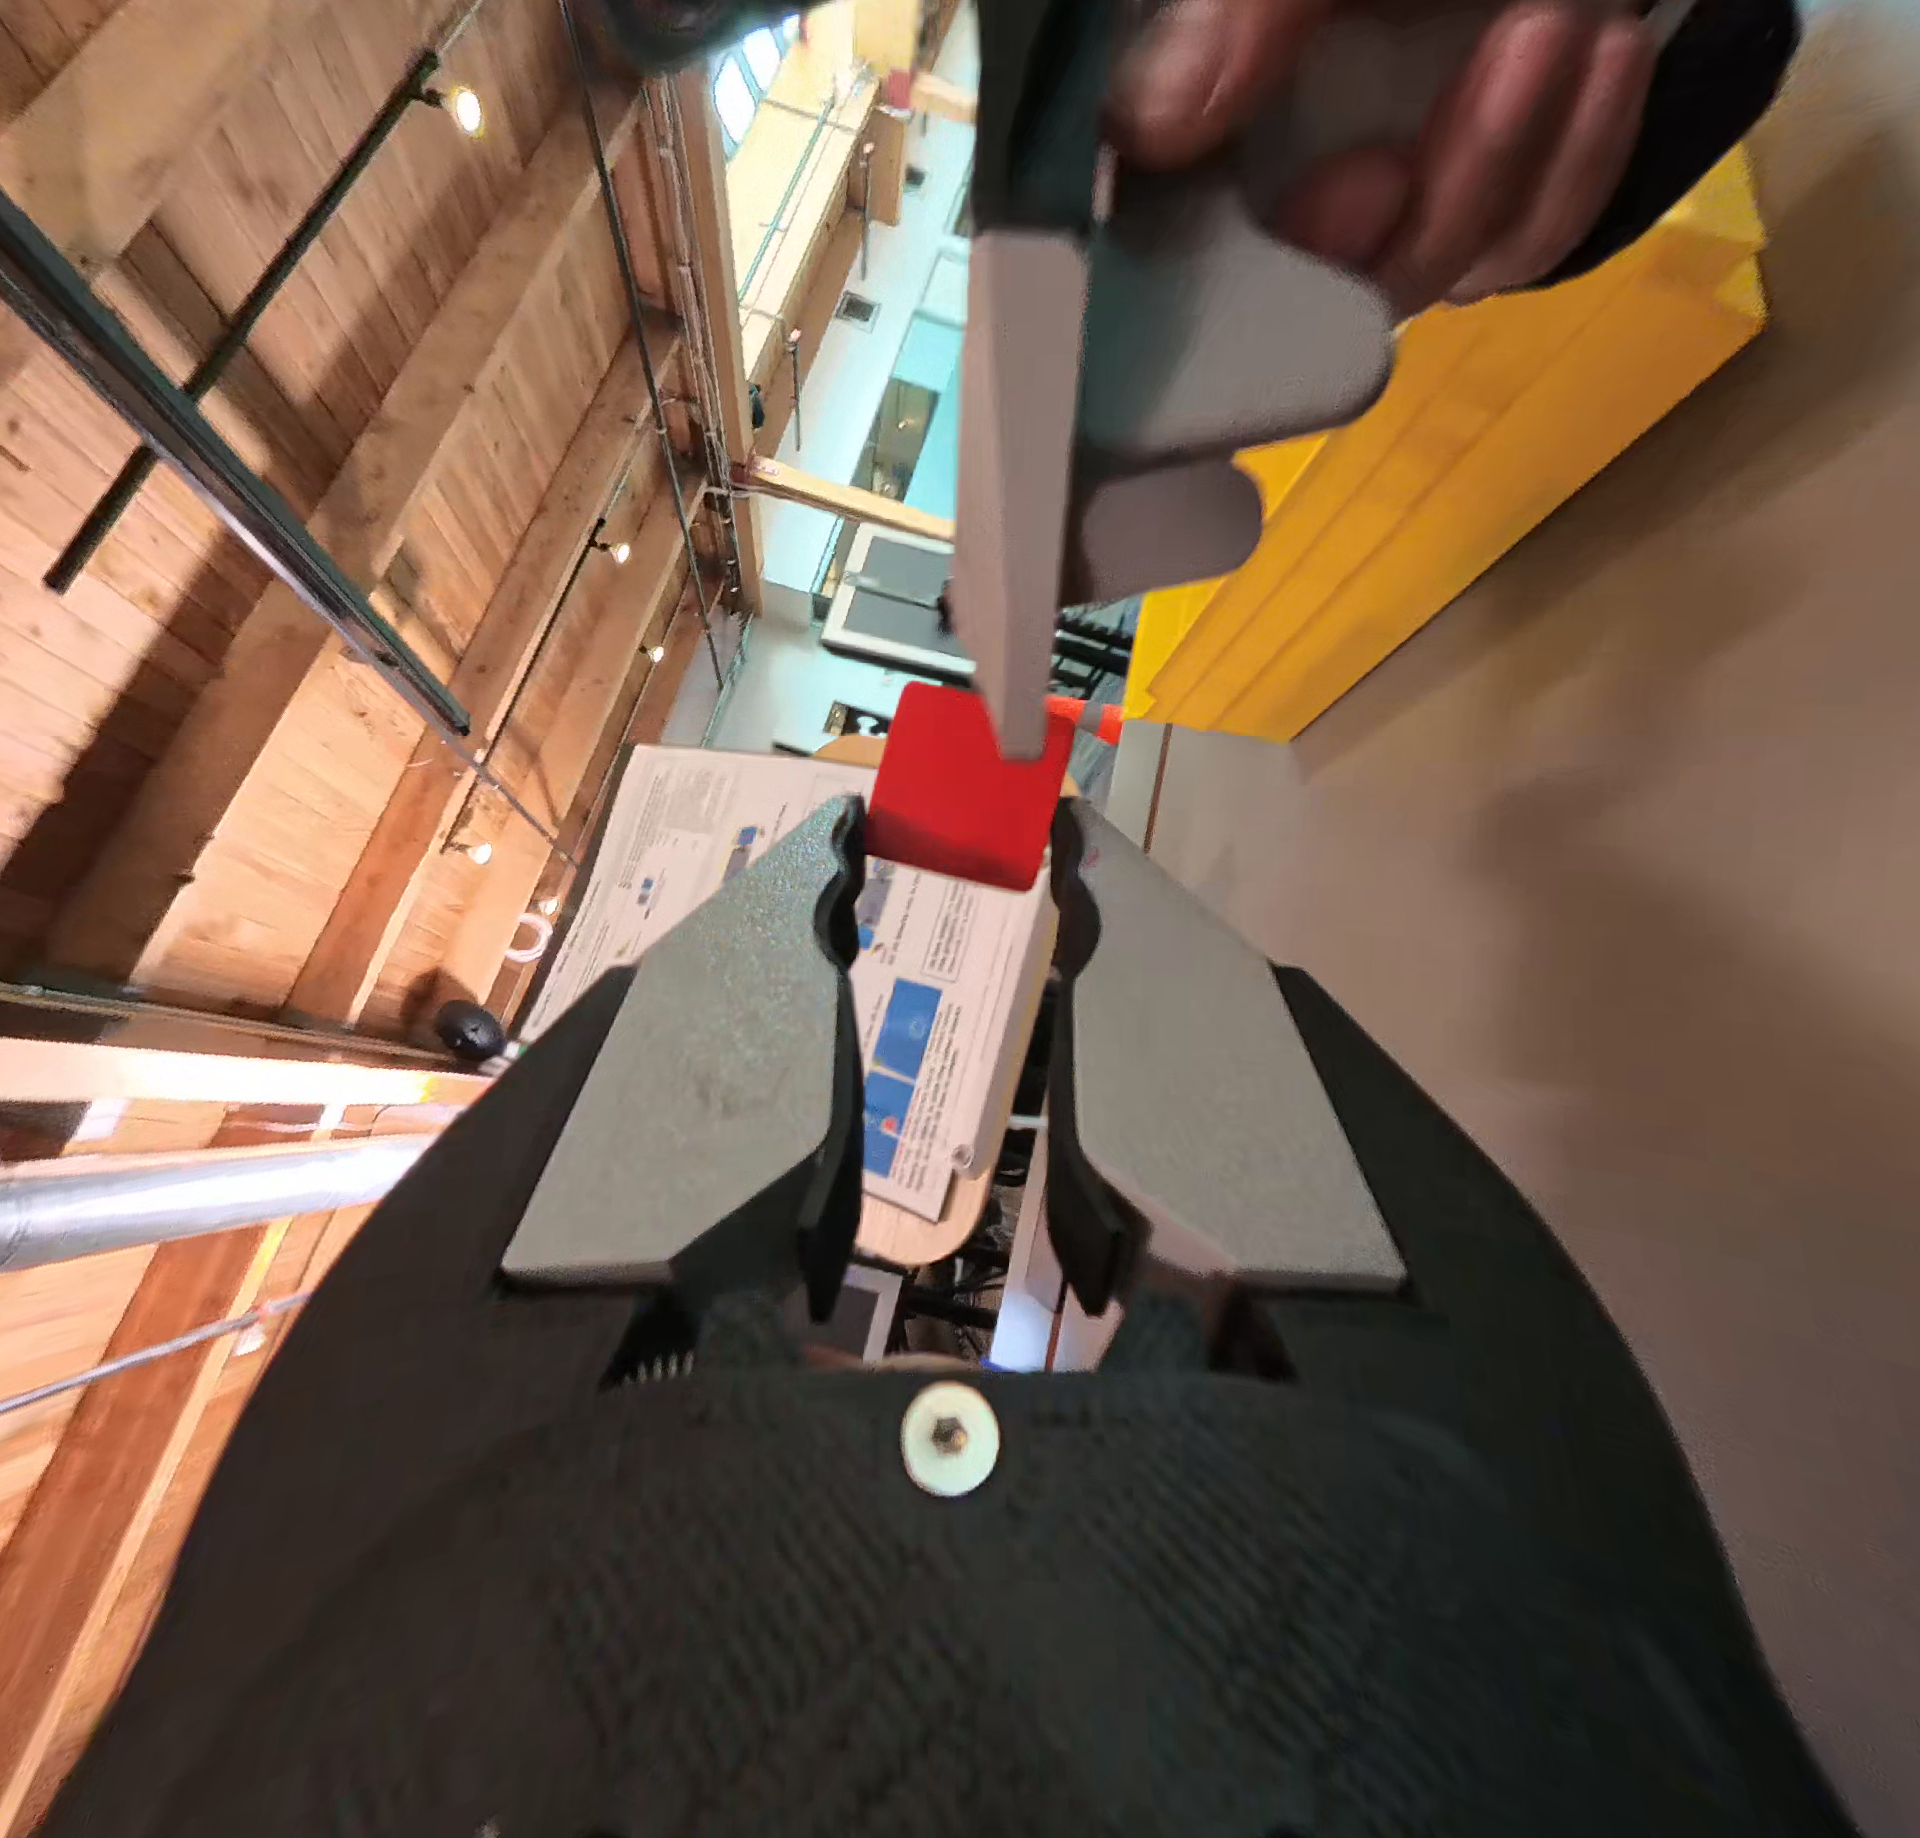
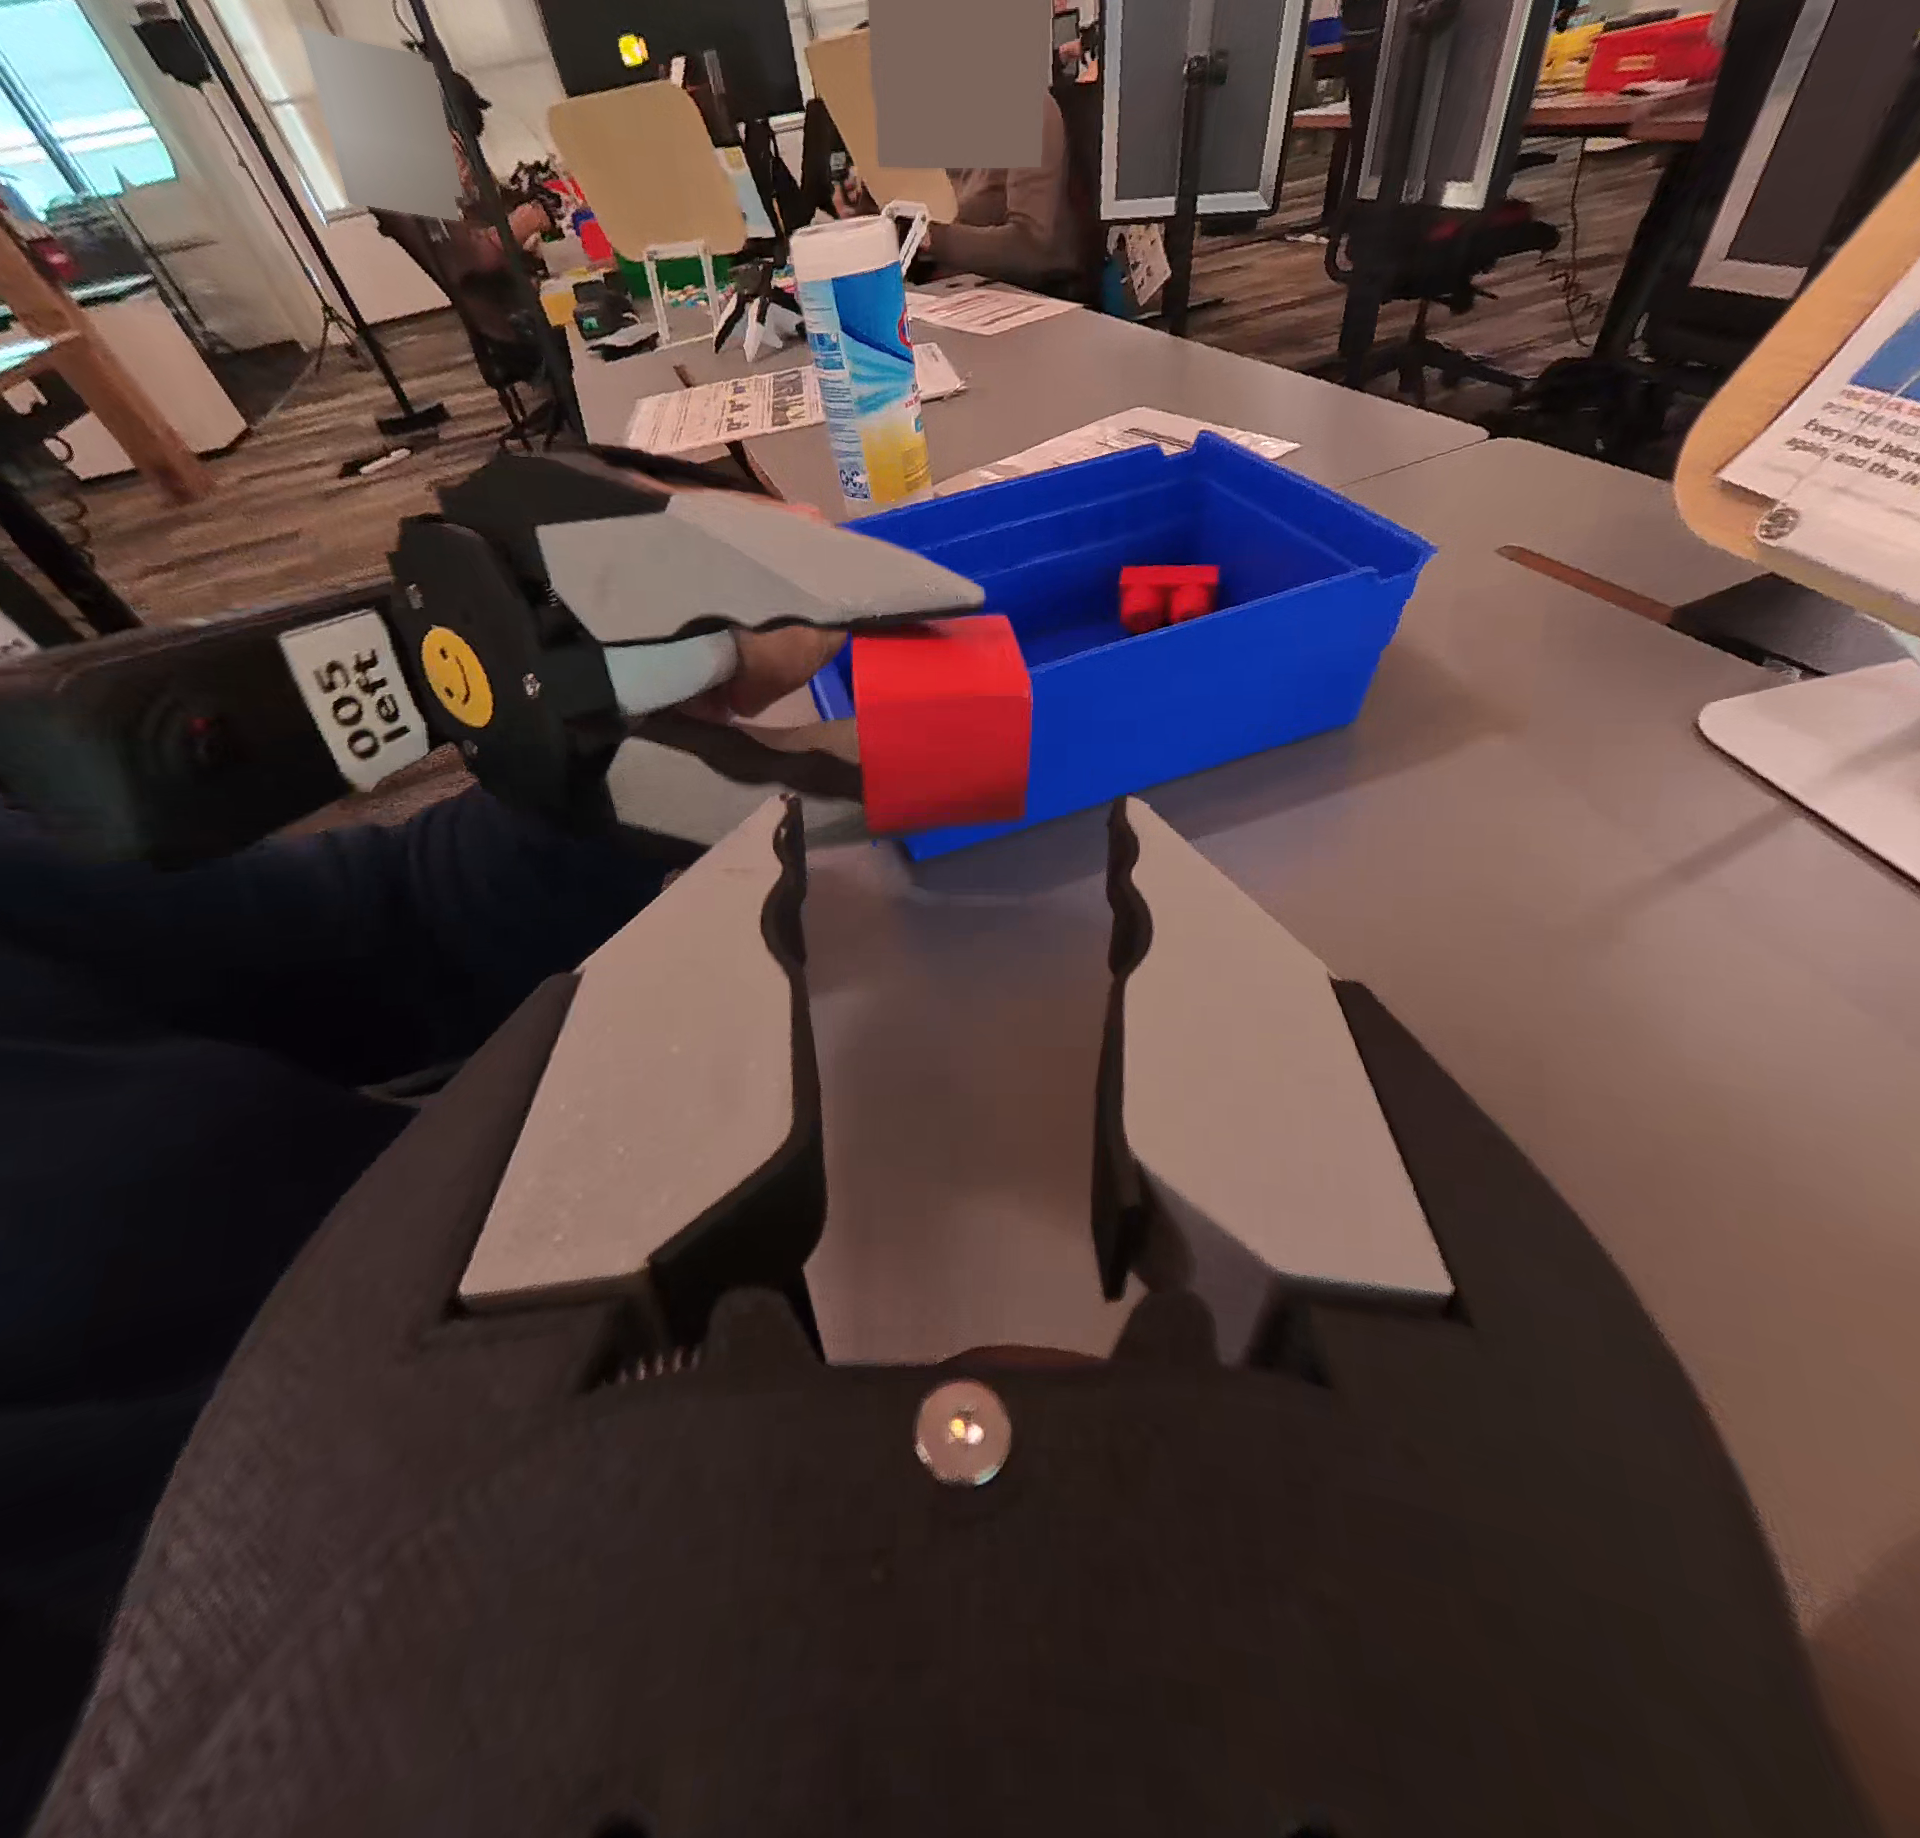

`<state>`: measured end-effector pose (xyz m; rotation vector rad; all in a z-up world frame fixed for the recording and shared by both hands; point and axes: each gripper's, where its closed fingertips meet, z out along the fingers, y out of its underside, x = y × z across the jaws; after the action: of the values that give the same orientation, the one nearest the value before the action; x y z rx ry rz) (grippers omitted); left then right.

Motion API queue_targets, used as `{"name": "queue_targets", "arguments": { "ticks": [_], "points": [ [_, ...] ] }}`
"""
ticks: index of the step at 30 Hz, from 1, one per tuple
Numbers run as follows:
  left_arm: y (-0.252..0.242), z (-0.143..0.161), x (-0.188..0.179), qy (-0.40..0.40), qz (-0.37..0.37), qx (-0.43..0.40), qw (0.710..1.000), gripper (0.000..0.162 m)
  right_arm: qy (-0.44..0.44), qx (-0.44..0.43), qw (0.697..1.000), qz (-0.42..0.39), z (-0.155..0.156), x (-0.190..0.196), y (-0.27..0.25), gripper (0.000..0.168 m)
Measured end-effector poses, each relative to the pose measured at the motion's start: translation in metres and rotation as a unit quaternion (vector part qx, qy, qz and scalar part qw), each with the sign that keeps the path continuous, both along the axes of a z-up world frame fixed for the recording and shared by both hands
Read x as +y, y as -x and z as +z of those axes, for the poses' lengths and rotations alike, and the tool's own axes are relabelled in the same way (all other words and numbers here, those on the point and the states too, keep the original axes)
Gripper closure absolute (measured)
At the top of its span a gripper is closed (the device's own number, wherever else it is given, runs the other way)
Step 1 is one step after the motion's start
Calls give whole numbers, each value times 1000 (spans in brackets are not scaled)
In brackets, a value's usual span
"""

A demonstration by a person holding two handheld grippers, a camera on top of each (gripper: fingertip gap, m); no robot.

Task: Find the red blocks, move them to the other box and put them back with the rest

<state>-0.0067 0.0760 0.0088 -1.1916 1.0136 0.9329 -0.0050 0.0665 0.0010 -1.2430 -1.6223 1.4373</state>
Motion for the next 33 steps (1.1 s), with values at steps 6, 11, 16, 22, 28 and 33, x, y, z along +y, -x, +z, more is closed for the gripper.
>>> {"name": "queue_targets", "arguments": {
  "ticks": [6, 11, 16, 22, 28, 33],
  "points": [
    [-5, -22, 11, 22, 12, 23, 999, 129, -15, -18, 1000, -13, -14, 2, 9, 136],
    [9, -23, 9, 53, 2, -44, 998, 151, -63, 1, 995, -81, -1, 39, 0, 136],
    [44, 6, -3, 34, 30, -137, 990, 162, -106, 34, 962, -250, 32, 142, -49, 136],
    [113, 9, -6, 46, 122, -244, 961, 162, -58, -91, 918, -382, -30, 265, -98, 135],
    [171, 10, -19, 33, 177, -336, 925, 159, -66, -99, 898, -424, -30, 288, -116, 120],
    [207, 0, -31, 41, 226, -371, 900, 156, -79, -37, 913, -400, 4, 261, -115, 124]
  ]
}}
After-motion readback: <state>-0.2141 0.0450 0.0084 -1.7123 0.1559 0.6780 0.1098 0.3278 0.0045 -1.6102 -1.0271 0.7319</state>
